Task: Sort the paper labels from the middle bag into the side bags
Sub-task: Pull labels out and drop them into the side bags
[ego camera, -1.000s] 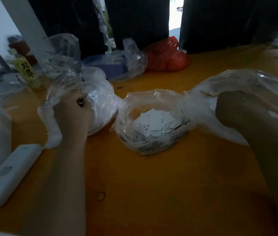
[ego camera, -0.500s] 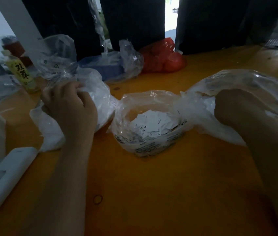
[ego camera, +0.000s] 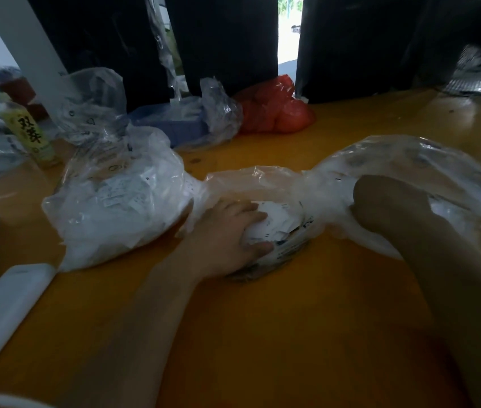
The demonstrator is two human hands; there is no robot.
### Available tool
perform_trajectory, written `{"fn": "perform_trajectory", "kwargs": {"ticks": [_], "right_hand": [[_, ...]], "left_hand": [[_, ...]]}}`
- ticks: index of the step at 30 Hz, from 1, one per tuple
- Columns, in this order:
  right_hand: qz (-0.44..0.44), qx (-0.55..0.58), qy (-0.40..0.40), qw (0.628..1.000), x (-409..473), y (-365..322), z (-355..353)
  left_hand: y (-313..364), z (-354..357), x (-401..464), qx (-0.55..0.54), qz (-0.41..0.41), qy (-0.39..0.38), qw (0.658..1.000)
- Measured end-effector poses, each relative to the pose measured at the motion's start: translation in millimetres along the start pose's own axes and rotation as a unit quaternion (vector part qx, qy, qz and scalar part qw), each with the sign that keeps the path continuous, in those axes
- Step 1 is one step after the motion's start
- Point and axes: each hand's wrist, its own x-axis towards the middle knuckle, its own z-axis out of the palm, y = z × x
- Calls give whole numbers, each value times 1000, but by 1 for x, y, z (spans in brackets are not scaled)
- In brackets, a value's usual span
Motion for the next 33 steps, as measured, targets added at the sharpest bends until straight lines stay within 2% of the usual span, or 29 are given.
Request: {"fn": "perform_trajectory", "kwargs": {"ticks": [4, 10, 12, 14, 16, 17, 18, 19, 20, 21, 22, 25, 27, 30, 31, 33], "right_hand": [[-6, 32, 92, 995, 2, 3, 2], [-31, 71, 115, 990, 3, -2, 0], [-33, 68, 127, 989, 3, -2, -3], [-51, 121, 175, 976, 2, -2, -8], [-62, 266, 210, 939, -2, -8, -15], [-68, 382, 195, 901, -4, -10, -17], [-80, 517, 146, 840, -7, -14, -18], [-94, 639, 73, 760, -10, -19, -18], [-109, 720, 3, 685, -12, -24, -15], [-124, 755, -47, 642, -14, -28, -12], [-139, 763, -76, 626, -15, -32, -7], [-183, 758, -123, 614, -19, -45, 4], [-207, 742, -117, 627, -22, -50, 9], [-221, 722, -95, 649, -25, -58, 17], [-217, 729, -98, 642, -26, -60, 20], [-195, 763, -127, 603, -27, -64, 23]], "left_hand": [[-15, -7, -6, -30, 26, -32, 999], [-21, -14, -12, -46, 48, -42, 997], [-16, -16, -12, -78, 41, 9, 996], [-9, -17, -12, -100, 37, 110, 988], [2, -15, -10, -112, 37, 227, 967], [8, -14, -9, -139, 25, 265, 954], [14, -14, -8, -184, 3, 283, 941], [20, -14, -8, -245, -21, 281, 928], [24, -13, -6, -312, -42, 262, 912], [27, -12, -5, -366, -58, 234, 899], [29, -12, -3, -408, -69, 206, 887], [34, -10, 0, -536, -81, 140, 829], [36, -10, -1, -588, -73, 120, 796], [37, -12, -4, -623, -81, 111, 770], [37, -12, -4, -639, -91, 111, 756], [35, -12, -4, -672, -110, 101, 725]]}}
